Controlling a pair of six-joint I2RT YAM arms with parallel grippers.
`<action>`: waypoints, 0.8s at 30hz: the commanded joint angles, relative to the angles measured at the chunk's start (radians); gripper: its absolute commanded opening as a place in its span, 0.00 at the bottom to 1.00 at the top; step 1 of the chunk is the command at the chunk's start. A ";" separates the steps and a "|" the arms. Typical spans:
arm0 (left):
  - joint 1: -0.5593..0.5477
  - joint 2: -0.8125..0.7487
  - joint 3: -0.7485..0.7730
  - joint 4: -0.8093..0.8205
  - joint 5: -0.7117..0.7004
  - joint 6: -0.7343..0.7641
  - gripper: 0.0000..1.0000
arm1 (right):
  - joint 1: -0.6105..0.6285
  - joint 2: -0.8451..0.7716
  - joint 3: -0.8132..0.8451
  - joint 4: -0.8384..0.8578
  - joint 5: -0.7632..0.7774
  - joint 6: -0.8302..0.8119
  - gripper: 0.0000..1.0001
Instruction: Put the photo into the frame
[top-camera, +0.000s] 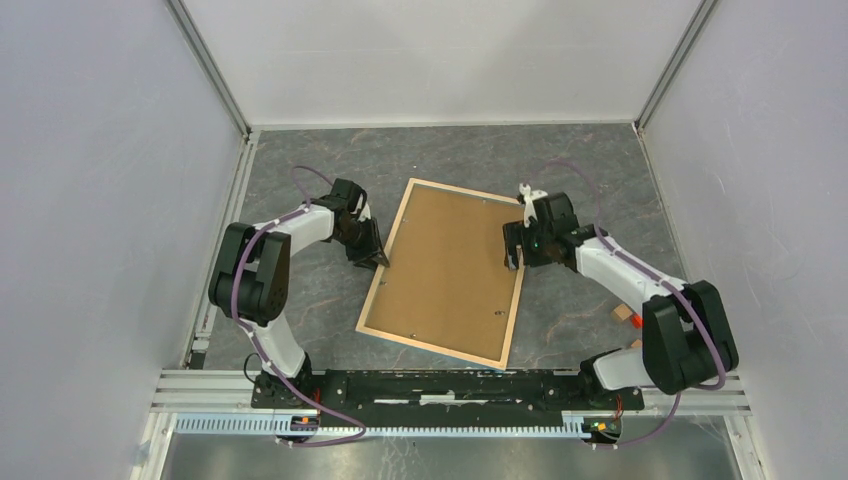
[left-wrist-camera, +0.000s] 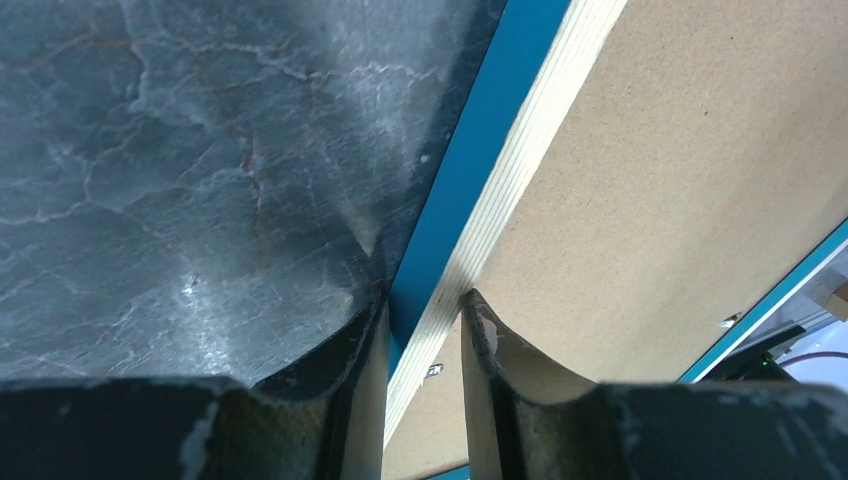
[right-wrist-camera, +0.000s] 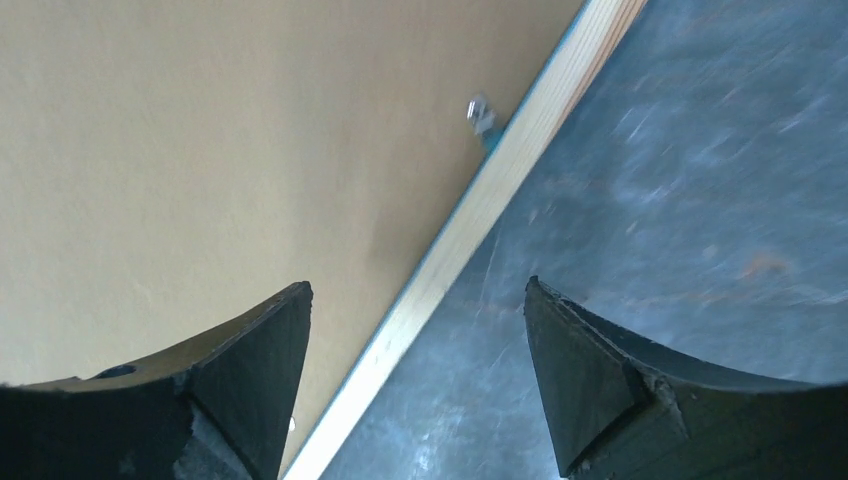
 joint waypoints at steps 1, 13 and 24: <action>0.017 -0.015 -0.054 -0.003 0.006 -0.038 0.13 | 0.002 -0.056 -0.122 0.050 -0.098 0.026 0.84; 0.028 -0.093 -0.185 0.033 -0.019 -0.124 0.05 | -0.005 -0.043 -0.220 0.149 -0.152 0.072 0.62; 0.028 -0.193 -0.399 0.269 0.056 -0.312 0.02 | 0.049 0.121 0.002 0.130 -0.159 0.064 0.39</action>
